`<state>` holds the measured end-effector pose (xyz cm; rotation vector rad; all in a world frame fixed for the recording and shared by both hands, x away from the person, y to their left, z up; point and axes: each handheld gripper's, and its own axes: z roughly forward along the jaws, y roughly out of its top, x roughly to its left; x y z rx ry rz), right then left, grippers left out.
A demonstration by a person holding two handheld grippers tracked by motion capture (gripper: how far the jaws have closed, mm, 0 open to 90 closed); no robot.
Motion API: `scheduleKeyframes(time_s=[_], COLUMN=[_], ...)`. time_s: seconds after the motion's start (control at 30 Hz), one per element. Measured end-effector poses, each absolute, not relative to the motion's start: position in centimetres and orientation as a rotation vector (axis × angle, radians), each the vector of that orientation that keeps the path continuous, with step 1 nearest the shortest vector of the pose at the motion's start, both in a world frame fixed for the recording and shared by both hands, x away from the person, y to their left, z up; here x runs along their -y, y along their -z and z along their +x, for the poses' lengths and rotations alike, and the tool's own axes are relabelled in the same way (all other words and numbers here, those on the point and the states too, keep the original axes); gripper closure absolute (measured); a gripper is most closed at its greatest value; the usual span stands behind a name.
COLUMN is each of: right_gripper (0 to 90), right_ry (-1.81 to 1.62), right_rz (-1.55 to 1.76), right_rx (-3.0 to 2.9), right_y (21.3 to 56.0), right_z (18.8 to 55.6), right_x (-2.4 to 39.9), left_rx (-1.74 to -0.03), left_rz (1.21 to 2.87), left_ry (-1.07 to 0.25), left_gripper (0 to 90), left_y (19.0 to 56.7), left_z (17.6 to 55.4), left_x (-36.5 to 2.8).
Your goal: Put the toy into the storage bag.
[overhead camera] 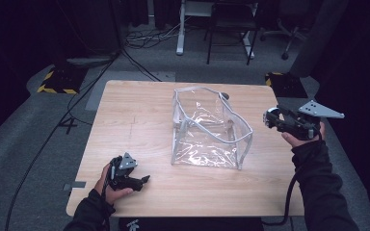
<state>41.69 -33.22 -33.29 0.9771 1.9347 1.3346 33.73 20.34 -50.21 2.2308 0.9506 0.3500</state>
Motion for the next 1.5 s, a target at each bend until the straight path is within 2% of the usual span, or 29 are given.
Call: scheduleKeyframes(time_s=[0.7,1.5], right_gripper=[47.9,47.9], right_ry=[-1.345,-1.377], right_rz=[0.874,0.796], right_rx=[-1.976,-2.033], right_y=[29.7,28.7], right_z=[43.4,43.9], right_x=[29.2,25.2], left_rx=[-0.951,-0.951], left_rz=[2.231,2.231], left_ry=[-0.346,-0.347], left_gripper=[16.2,16.2], left_y=[50.2,50.2], left_z=[33.7,33.7], left_x=[-20.3,-20.3])
